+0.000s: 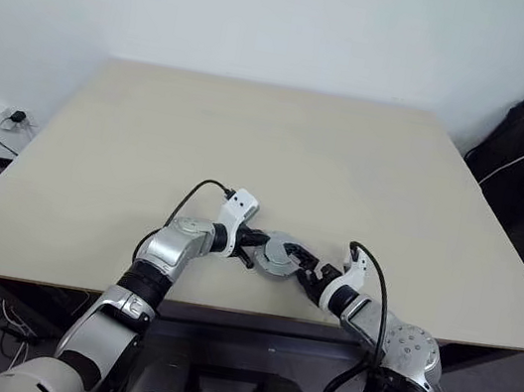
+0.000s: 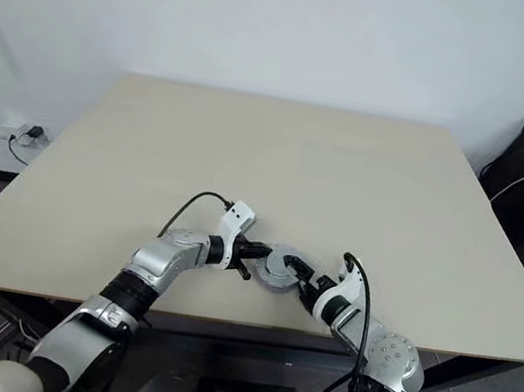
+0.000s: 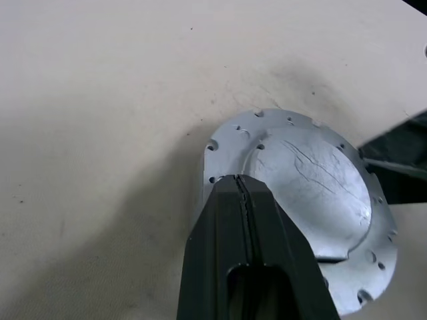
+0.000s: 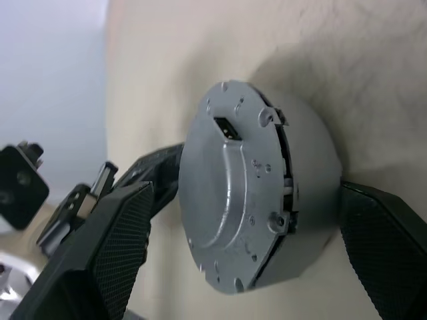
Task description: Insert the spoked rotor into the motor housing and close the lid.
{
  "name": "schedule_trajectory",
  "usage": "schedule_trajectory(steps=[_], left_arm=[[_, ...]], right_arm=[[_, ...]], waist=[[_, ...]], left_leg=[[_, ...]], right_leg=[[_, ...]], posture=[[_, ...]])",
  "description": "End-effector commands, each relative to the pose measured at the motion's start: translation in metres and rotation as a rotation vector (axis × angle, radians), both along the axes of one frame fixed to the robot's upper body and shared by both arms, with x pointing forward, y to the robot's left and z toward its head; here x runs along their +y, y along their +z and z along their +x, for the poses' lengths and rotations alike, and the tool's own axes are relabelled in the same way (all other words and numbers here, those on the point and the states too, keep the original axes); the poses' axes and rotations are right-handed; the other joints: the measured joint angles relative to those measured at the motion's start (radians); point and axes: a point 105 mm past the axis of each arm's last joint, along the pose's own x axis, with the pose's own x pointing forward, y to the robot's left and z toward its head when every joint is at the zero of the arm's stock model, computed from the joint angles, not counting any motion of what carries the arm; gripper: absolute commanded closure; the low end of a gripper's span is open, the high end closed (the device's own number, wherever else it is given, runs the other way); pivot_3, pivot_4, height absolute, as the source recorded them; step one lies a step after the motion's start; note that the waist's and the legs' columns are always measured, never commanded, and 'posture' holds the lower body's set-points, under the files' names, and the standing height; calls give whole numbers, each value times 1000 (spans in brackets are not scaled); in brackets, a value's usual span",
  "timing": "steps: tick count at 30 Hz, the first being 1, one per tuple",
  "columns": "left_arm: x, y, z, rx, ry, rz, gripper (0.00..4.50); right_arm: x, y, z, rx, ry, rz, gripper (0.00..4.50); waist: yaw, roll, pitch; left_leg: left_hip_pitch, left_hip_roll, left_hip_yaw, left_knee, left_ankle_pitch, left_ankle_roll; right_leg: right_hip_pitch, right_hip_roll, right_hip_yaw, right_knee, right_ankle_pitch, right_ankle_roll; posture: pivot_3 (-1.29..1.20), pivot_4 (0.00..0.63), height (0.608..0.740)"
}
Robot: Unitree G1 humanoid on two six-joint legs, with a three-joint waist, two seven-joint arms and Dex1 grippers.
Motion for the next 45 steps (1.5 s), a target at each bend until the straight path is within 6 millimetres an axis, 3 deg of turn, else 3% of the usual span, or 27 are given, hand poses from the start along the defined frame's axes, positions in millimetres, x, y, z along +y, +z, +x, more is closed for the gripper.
schedule_trajectory(steps=[1, 7, 14, 17, 22, 23, 37, 45], left_arm=[[-13, 6, -4, -18, -50, -26, 4500], [-14, 5, -5, -15, -51, -27, 4500], [-15, 4, -7, -13, -56, -26, 4500], [-15, 4, -7, -12, -56, -27, 4500], [-16, 3, -9, -8, -56, -28, 4500], [-16, 3, -9, -8, -56, -29, 4500], [-12, 5, -7, -20, -39, -38, 4500], [2, 54, 12, -160, 154, -230, 4500]], right_arm=[[31, 13, -5, -26, 105, 137, 13], [34, 22, -5, -56, 103, 202, 13], [33, 17, -4, -33, 74, 173, 13], [31, 17, -4, -31, 63, 165, 650], [25, 16, -3, -30, 39, 155, 2198], [24, 16, -4, -30, 35, 155, 2301], [19, 13, -9, -12, 9, 146, 2355], [18, 13, -10, -16, -9, 156, 2361]], waist=[[-2, 0, 0], [-2, 0, 0], [0, 1, 0], [0, 1, 1], [1, 2, 0], [4, 2, 0], [9, 2, 0], [8, 2, 0]], left_leg=[[0, 0, 0, 0, 0, 0], [-1, 0, 0, 0, 0, 0], [-1, 0, 0, 0, 0, 0], [-2, 0, 0, 0, 0, 0], [-5, 0, 0, 0, 0, 0], [-5, 0, 0, 0, 0, 0], [-5, 0, 0, 0, 0, 0], [-8, 0, 0, 1, 0, 0]], right_leg=[[0, 0, 0, 0, 0, 0], [-1, 0, 0, 0, 0, 0], [-1, 0, 0, 0, 0, 0], [-2, 0, 0, 0, 0, 0], [-5, 0, 1, 0, 0, 0], [-5, 0, 1, 0, 0, 1], [-5, 0, 1, 0, 1, 1], [-8, 0, 1, 0, 1, 2]], posture=[[0, 0, 740], [0, 0, 740], [0, 0, 740], [0, 0, 740], [0, 0, 740], [0, 0, 740], [0, 0, 740], [0, 0, 740]])
